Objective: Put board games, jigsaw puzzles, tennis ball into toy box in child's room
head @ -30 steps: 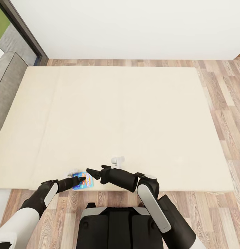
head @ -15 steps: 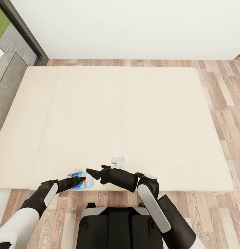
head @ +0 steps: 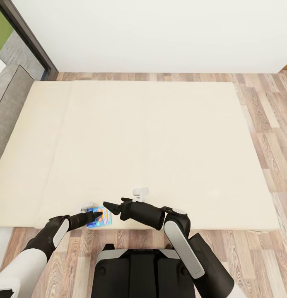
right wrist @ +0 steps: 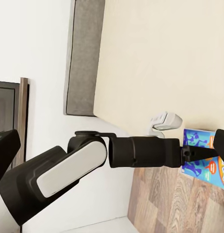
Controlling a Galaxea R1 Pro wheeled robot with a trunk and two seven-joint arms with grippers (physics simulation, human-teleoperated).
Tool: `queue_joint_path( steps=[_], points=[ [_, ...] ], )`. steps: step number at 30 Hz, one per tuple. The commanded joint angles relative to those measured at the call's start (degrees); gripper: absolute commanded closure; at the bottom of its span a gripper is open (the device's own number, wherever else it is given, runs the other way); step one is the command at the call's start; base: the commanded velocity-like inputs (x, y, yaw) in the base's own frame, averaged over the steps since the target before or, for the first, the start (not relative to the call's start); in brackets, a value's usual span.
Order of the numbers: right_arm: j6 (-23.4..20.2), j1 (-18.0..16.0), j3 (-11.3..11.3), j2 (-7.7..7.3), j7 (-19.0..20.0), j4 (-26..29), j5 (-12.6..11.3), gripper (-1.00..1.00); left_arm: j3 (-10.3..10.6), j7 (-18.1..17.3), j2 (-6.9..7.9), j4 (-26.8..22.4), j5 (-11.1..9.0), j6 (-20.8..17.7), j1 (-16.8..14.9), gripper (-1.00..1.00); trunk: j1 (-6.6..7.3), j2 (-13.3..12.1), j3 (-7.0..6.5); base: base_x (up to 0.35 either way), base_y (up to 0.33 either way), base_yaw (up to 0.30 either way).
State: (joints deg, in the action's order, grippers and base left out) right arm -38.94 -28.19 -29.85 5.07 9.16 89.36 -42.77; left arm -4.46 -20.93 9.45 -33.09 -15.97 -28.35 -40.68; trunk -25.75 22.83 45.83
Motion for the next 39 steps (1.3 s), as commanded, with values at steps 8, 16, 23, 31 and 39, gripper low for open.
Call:
queue_joint_path(
  steps=[8, 16, 23, 31, 39],
  points=[
    [-0.26, -0.02, 0.06, 0.02, 0.16, 0.02, 0.13, -1.0, -0.2, -0.15, -0.01, -0.04, -0.29, -0.48, -0.01, -1.0, -0.03, 0.09, 0.03, 0.0, 0.0, -0.002],
    [-0.26, -0.02, 0.06, 0.02, 0.16, 0.02, 0.14, -1.0, -0.2, -0.15, -0.03, -0.04, -0.29, -0.48, -0.01, -1.0, -0.03, 0.09, 0.03, 0.0, -0.064, 0.0],
    [-0.25, -0.02, 0.06, 0.02, 0.16, 0.02, 0.14, -1.0, -0.2, -0.16, -0.03, -0.04, -0.29, -0.48, -0.01, -1.0, -0.03, 0.09, 0.03, 0.0, -0.042, 0.0],
    [-0.26, -0.02, 0.06, 0.02, 0.16, 0.02, 0.18, -1.0, -0.2, -0.16, -0.04, -0.04, -0.29, -0.48, -0.01, -1.0, -0.03, 0.09, 0.03, 0.0, -0.016, 0.0],
    [-0.23, -0.02, 0.06, 0.02, 0.16, 0.02, 0.2, -1.0, -0.2, -0.17, -0.04, -0.04, -0.29, -0.44, -0.01, -1.0, -0.03, 0.09, 0.03, 0.0, -0.078, 0.0]
  ],
)
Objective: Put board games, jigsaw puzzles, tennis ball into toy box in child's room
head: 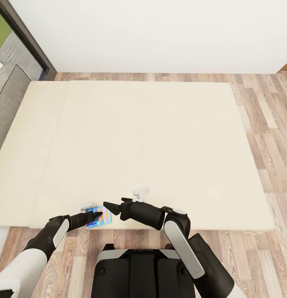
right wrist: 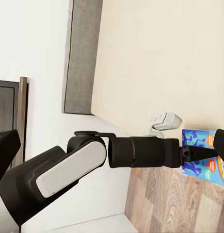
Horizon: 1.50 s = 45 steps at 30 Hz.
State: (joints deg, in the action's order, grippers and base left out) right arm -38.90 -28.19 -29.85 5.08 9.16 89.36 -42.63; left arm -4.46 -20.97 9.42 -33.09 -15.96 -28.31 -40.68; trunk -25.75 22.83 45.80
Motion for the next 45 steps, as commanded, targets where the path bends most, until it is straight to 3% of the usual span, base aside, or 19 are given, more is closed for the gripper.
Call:
queue_joint_path(
  steps=[1, 45],
  points=[
    [-0.25, -0.02, 0.06, 0.02, 0.16, 0.02, 0.05, -1.0, -0.2, -0.12, -0.02, -0.04, -0.3, -0.47, -0.01, -1.0, -0.03, 0.09, 0.06, 0.0, -0.018, 0.0],
    [-0.25, -0.02, 0.06, 0.02, 0.16, 0.02, 0.1, -1.0, -0.2, -0.12, 0.0, -0.43, -0.3, -0.52, -0.01, -1.0, -0.03, 0.09, 0.05, 0.0, -0.067, 0.0]
  ],
)
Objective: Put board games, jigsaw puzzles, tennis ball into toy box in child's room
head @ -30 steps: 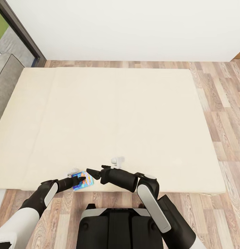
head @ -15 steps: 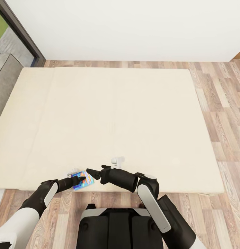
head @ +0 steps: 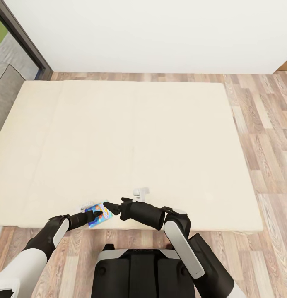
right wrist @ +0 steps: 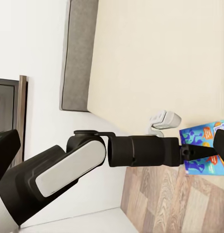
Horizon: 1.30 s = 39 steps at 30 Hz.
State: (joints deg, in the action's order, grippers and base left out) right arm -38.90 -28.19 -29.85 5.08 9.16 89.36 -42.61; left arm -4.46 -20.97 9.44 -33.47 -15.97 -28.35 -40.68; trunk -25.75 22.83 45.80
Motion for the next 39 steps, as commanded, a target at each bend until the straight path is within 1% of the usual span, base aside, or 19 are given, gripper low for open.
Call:
queue_joint_path(
  steps=[1, 12, 34, 39],
  points=[
    [-0.25, -0.02, 0.05, 0.02, 0.16, 0.02, 0.07, -1.0, -0.2, -0.12, -0.02, -0.06, -0.29, -0.48, -0.01, -1.0, -0.03, 0.09, 0.05, 0.0, -0.041, -0.028],
    [-0.24, -0.02, 0.05, 0.02, 0.16, 0.02, 0.03, -1.0, -0.2, -0.12, 0.0, -0.1, -0.29, -0.46, -0.01, -1.0, -0.03, 0.09, -0.31, 0.0, -0.008, -0.084],
    [-0.22, -0.02, 0.05, -0.06, 0.16, 0.02, -0.01, -1.0, -0.12, -0.12, -0.04, -0.1, -0.29, -0.47, -0.01, -1.0, -0.03, 0.09, -0.33, 0.0, -0.008, -0.003],
    [-0.22, -0.02, 0.04, 0.0, 0.16, 0.02, 0.05, -1.0, -0.13, -0.12, -0.04, -0.1, -0.29, -0.48, -0.01, -1.0, -0.03, 0.09, -0.33, 0.0, -0.1, 0.0]
  ],
)
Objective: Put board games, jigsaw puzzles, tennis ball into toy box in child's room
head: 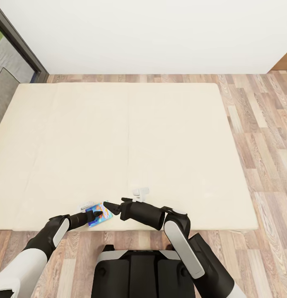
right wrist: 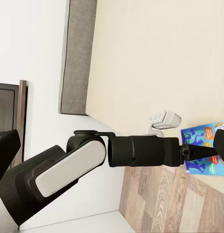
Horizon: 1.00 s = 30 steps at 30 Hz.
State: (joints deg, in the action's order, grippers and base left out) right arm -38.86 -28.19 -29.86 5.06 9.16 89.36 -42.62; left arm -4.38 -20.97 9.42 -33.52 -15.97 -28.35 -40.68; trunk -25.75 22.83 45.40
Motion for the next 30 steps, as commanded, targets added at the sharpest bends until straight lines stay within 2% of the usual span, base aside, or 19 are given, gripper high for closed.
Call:
queue_joint_path(
  steps=[1, 30],
  points=[
    [-0.26, -0.02, 0.06, 0.02, 0.16, 0.02, 0.08, -1.0, -0.2, -0.12, -0.02, -0.05, -0.29, -0.48, -0.01, -1.0, -0.03, 0.09, 0.06, 0.0, -0.088, 0.0],
    [-0.26, -0.02, 0.07, 0.04, 0.16, 0.02, 0.16, -1.0, -0.25, -0.12, 0.0, -0.05, -0.29, -0.48, -0.01, -1.0, -0.03, 0.09, 0.06, 0.0, -0.099, 0.0]
  ],
)
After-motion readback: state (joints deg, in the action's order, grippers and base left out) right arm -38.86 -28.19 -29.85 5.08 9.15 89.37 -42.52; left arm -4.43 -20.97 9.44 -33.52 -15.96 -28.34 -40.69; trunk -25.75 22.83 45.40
